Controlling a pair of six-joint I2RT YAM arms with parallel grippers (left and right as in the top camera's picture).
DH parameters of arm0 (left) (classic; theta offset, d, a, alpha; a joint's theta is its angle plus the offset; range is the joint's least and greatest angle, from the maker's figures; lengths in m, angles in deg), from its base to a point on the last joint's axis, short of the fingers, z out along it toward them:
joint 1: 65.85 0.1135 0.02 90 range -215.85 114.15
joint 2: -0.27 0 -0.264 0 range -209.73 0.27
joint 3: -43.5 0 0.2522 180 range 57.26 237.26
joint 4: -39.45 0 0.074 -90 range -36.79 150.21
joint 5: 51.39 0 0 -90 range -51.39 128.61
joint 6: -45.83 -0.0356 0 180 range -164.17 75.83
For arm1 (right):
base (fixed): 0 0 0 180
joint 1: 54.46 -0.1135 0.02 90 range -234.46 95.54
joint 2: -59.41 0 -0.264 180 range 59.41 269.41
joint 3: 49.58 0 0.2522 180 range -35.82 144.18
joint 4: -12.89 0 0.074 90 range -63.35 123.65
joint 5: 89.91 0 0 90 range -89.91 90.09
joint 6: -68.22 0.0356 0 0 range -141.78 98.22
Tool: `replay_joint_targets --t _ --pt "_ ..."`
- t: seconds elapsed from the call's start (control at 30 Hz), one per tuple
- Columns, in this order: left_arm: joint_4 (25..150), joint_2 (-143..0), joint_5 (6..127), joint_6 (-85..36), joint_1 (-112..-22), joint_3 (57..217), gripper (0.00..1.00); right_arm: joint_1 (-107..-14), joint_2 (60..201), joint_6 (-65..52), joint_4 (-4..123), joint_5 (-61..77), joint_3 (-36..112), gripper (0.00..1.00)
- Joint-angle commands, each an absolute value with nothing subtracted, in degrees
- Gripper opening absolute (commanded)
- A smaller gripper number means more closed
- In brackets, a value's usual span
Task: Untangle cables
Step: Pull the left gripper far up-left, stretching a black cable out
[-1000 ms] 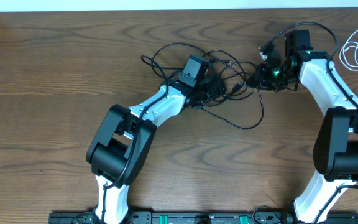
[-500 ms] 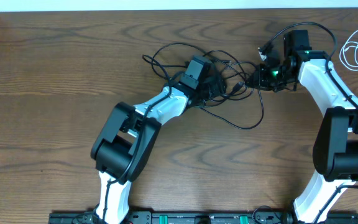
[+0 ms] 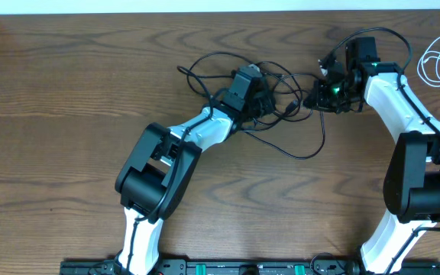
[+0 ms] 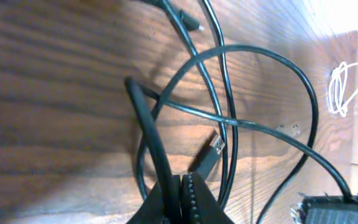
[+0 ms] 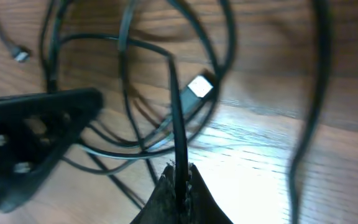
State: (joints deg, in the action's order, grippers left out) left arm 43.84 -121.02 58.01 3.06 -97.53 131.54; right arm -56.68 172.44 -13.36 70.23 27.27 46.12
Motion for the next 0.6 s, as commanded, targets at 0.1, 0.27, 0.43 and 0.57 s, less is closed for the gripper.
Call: replay_joint_targets --t 0.1,0.27,0.43,0.57 --pt "45.37 -111.49 63.56 -3.65 -91.59 131.39 0.07 -57.51 172.59 -9.53 69.59 19.25 45.24 0.01" --pt "46.49 -99.60 71.37 -3.61 -86.45 131.39 0.07 -57.45 172.59 -8.46 68.56 17.24 45.00 0.01" --pt "46.51 -87.58 76.46 -2.78 -81.62 131.39 0.07 -57.47 173.03 -8.16 67.82 16.39 44.98 0.01" --pt "46.36 -81.35 77.20 -0.73 -78.32 131.39 0.07 -57.47 173.82 -7.85 67.58 16.30 44.96 0.01"
